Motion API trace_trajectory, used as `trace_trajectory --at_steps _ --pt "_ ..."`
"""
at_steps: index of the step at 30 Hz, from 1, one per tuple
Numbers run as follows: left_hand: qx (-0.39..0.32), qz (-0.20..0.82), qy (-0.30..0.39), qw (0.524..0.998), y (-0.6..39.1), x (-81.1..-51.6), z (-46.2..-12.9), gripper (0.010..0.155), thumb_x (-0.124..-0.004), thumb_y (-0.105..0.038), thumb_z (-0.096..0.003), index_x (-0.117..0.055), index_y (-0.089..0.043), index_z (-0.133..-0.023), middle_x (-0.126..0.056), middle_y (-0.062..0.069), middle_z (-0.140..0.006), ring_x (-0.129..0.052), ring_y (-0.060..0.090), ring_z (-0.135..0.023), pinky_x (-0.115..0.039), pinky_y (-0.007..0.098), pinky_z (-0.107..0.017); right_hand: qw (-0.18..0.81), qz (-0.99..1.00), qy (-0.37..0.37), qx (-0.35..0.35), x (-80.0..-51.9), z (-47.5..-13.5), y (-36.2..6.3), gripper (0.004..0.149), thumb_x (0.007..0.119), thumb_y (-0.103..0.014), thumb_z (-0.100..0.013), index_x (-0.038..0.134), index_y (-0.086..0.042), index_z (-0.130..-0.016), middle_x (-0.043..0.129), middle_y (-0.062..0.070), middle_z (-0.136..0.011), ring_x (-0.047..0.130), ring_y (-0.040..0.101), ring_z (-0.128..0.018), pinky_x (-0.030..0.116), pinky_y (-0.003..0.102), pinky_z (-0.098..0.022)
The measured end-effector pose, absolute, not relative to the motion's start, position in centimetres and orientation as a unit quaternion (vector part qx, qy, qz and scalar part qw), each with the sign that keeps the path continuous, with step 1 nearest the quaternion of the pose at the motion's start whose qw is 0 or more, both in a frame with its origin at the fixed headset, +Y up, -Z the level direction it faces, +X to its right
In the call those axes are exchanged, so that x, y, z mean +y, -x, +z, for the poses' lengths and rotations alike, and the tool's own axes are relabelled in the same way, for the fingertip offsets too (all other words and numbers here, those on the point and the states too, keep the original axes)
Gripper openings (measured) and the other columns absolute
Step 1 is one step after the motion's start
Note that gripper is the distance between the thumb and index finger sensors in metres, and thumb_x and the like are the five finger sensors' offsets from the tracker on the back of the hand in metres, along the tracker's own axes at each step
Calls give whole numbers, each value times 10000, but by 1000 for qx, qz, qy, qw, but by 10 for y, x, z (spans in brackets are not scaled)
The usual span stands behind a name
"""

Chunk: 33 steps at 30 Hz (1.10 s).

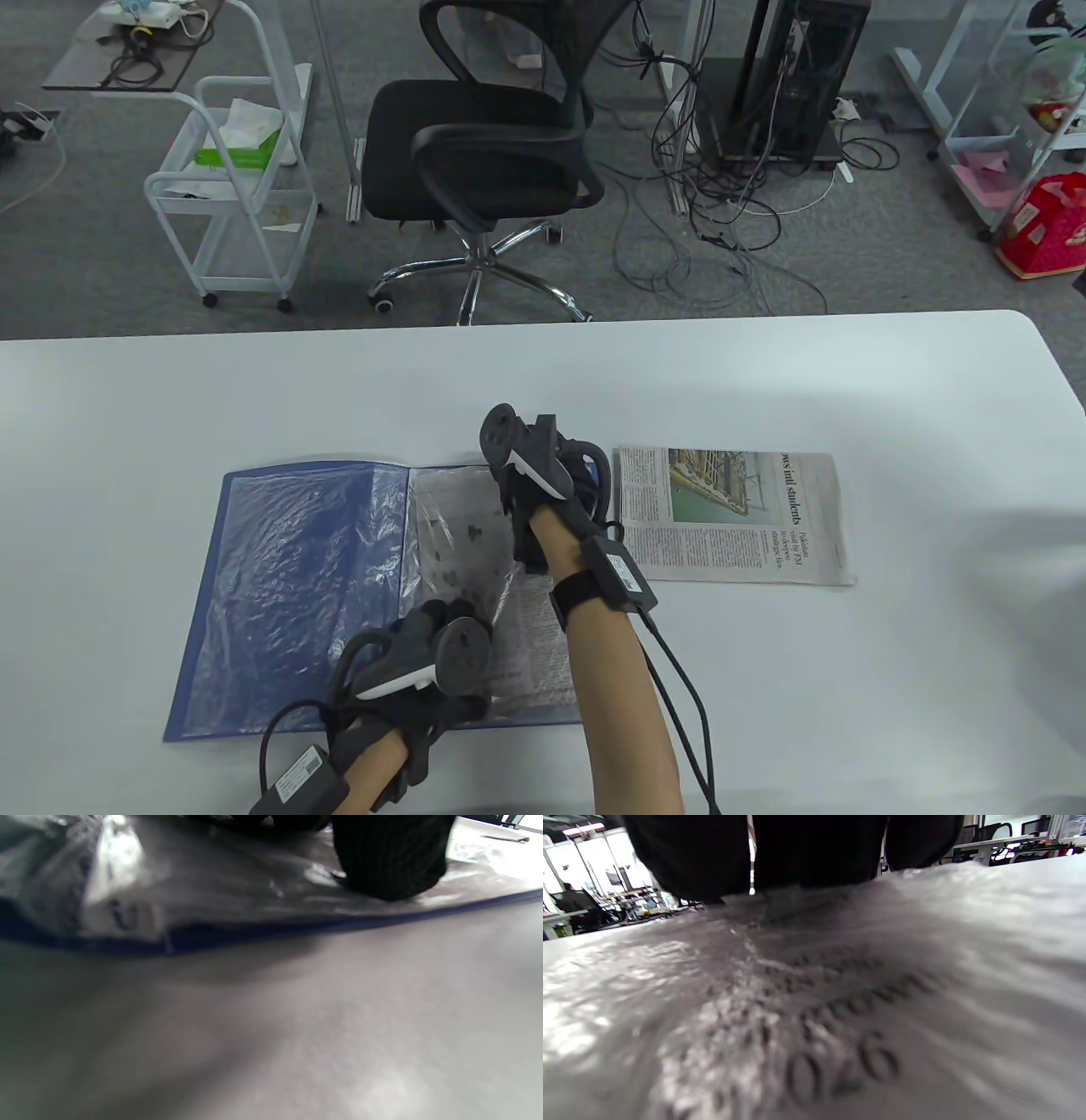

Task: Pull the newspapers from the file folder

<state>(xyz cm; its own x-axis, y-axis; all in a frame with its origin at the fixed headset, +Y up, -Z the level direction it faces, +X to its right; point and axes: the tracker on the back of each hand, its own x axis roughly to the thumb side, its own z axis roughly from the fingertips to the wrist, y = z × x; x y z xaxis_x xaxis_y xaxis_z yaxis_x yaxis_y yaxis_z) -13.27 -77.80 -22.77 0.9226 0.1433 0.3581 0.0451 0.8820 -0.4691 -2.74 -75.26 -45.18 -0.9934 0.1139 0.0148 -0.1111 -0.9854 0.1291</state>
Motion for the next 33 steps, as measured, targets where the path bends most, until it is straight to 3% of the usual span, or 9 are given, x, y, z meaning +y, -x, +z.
trace_trajectory --at_steps 4,12,17,19,20,22,25,27,33 --pt "-199 35 250 947 133 -779 -228 819 -751 -491 -447 -365 -235 -1123 -191 109 -1179 -251 504 -1058 -391 653 -715 71 991 5 112 -751 -462 31 392 795 -344 -368 825 -328 -759 885 -29 -742 884 254 -718 652 576 -678" --pt "-194 40 255 946 135 -780 -227 811 -743 -491 -452 -357 -243 -1121 -198 104 -1180 -239 504 -1050 -384 652 -710 27 998 12 56 -749 -471 31 411 689 -329 -331 780 -352 -731 877 -62 -702 905 217 -656 701 550 -655" --pt "-191 47 257 946 136 -781 -226 811 -741 -493 -453 -351 -247 -1120 -193 101 -1177 -238 510 -1045 -373 648 -708 10 999 41 -4 -742 -476 22 406 681 -359 -359 738 -393 -760 815 -109 -818 859 214 -818 660 535 -711" --pt "-191 48 258 946 136 -781 -227 811 -741 -494 -453 -352 -248 -1119 -191 102 -1177 -239 513 -1043 -373 648 -706 37 998 31 42 -745 -478 19 436 698 -460 -391 692 -421 -825 770 -105 -996 851 251 -913 653 542 -722" --pt "-191 49 260 945 137 -781 -227 812 -740 -495 -453 -347 -249 -1120 -190 98 -1177 -238 512 -1044 -370 647 -707 57 994 22 90 -748 -479 19 574 737 -513 -366 625 -423 -922 741 -79 -1048 817 297 -953 618 575 -728" --pt "-191 49 261 945 137 -781 -227 812 -739 -495 -453 -347 -251 -1120 -188 98 -1177 -237 512 -1044 -369 647 -706 58 990 19 130 -752 -480 20 683 803 -506 -344 574 -406 -980 786 -70 -1019 783 306 -972 587 593 -730" --pt "-190 51 261 945 137 -781 -227 811 -739 -492 -454 -345 -251 -1120 -184 99 -1176 -232 512 -1043 -363 647 -705 10 995 25 99 -755 -481 24 561 862 -419 -339 739 -403 -886 866 -77 -844 766 268 -917 599 561 -727" --pt "-188 54 264 944 137 -781 -227 809 -737 -491 -456 -339 -253 -1119 -172 97 -1175 -219 509 -1042 -351 647 -705 22 995 25 91 -754 -482 28 390 870 -359 -346 854 -396 -733 891 -77 -766 813 265 -848 632 556 -704" --pt "-187 57 266 944 138 -782 -226 805 -728 -491 -459 -331 -254 -1119 -160 92 -1171 -212 510 -1040 -339 646 -703 68 996 64 -18 -731 -481 27 385 818 -375 -376 786 -435 -755 835 -140 -828 848 206 -871 699 509 -695"
